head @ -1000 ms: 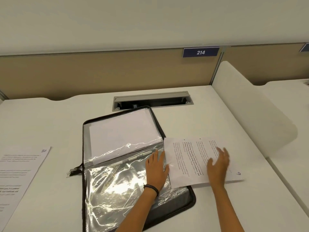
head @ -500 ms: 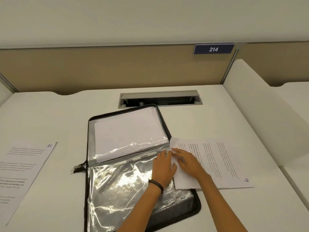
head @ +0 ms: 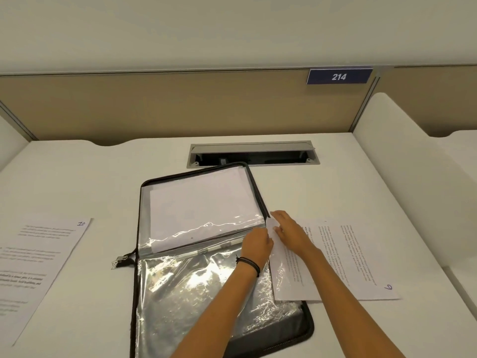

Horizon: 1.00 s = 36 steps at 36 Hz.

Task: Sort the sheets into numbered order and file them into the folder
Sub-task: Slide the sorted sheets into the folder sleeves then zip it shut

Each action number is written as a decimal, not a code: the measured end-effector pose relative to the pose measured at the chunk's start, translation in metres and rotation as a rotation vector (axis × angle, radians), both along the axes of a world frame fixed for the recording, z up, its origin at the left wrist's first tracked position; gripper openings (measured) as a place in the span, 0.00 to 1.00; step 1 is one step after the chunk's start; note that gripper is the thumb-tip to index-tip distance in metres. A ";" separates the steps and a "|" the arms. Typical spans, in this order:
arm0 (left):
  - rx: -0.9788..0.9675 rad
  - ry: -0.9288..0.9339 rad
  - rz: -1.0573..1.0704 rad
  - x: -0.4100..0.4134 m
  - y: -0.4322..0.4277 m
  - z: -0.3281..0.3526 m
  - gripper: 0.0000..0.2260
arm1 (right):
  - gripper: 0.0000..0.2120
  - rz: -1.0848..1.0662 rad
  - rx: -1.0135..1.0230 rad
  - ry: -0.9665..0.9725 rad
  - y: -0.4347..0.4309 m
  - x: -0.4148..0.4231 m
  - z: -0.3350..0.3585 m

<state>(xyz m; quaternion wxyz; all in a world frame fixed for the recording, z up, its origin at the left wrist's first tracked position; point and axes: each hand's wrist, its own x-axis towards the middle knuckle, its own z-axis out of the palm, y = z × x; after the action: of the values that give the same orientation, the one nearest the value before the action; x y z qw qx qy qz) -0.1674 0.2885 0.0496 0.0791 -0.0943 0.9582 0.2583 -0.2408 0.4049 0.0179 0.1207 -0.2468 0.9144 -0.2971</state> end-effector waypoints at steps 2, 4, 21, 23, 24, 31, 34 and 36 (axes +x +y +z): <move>0.033 0.001 0.015 -0.001 -0.001 0.001 0.12 | 0.21 0.004 0.035 -0.030 -0.003 -0.004 0.000; 0.081 0.033 0.024 -0.002 -0.004 0.001 0.04 | 0.19 -0.008 0.031 -0.042 -0.004 -0.007 0.000; 0.129 0.062 0.105 -0.010 -0.006 0.005 0.07 | 0.08 0.006 -0.199 -0.148 -0.010 -0.002 0.012; 0.144 0.076 0.102 -0.010 -0.007 0.005 0.05 | 0.09 0.031 -0.191 -0.161 -0.013 -0.002 0.013; 0.151 0.085 0.101 -0.010 -0.007 0.006 0.05 | 0.10 0.039 -0.192 -0.159 -0.015 -0.002 0.013; 0.189 0.111 0.096 -0.008 -0.009 0.004 0.05 | 0.09 -0.032 -0.198 -0.070 -0.019 0.005 0.008; 0.181 0.119 0.091 -0.007 -0.009 0.002 0.06 | 0.09 -0.079 -0.220 0.011 -0.017 0.010 0.003; 0.178 0.134 0.093 -0.005 -0.009 0.001 0.07 | 0.09 -0.091 -0.235 0.021 -0.015 0.011 0.001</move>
<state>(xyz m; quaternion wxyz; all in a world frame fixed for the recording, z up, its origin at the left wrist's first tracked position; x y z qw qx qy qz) -0.1723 0.2791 0.0511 0.0109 -0.1140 0.9292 0.3514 -0.2300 0.3903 0.0189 0.0678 -0.2209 0.8847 -0.4050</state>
